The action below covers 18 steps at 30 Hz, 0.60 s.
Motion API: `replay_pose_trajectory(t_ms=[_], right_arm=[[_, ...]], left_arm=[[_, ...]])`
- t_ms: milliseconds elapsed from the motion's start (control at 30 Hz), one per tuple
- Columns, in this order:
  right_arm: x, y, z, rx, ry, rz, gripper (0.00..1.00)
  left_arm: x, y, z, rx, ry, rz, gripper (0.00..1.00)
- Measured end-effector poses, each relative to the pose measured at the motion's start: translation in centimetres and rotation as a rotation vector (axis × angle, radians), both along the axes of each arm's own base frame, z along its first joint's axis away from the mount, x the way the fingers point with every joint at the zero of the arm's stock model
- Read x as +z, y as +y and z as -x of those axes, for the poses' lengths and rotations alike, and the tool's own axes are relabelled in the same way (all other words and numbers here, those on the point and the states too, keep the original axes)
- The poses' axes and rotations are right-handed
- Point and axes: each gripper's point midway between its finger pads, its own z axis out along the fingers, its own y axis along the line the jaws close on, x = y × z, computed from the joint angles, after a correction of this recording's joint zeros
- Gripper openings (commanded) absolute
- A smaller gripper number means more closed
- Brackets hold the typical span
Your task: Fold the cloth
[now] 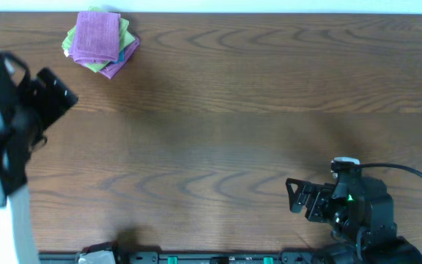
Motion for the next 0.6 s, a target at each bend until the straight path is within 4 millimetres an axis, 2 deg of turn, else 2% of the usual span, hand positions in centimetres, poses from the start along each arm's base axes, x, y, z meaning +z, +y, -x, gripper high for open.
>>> replay_pose_trajectory(t_ms=[133, 300, 533, 600], right_arm=[[0.0, 0.0, 0.0, 0.0, 0.0, 0.0, 0.99], [0.0, 0.0, 0.0, 0.0, 0.0, 0.0, 0.99], [0.0, 0.0, 0.0, 0.0, 0.0, 0.0, 0.99], [0.0, 0.0, 0.0, -0.001, 0.0, 0.0, 0.99]], left_arm=[[1.8, -0.6, 3.8, -0.009, -0.058, -0.026, 0.95], [3.4, -1.8, 10.0, -0.015, -0.142, -0.05, 0.95], [2.8, -2.6, 16.5, -0.008, -0.17, -0.09, 0.95], [2.7, -2.5, 17.3, 0.001, -0.172, -0.103, 0.95]])
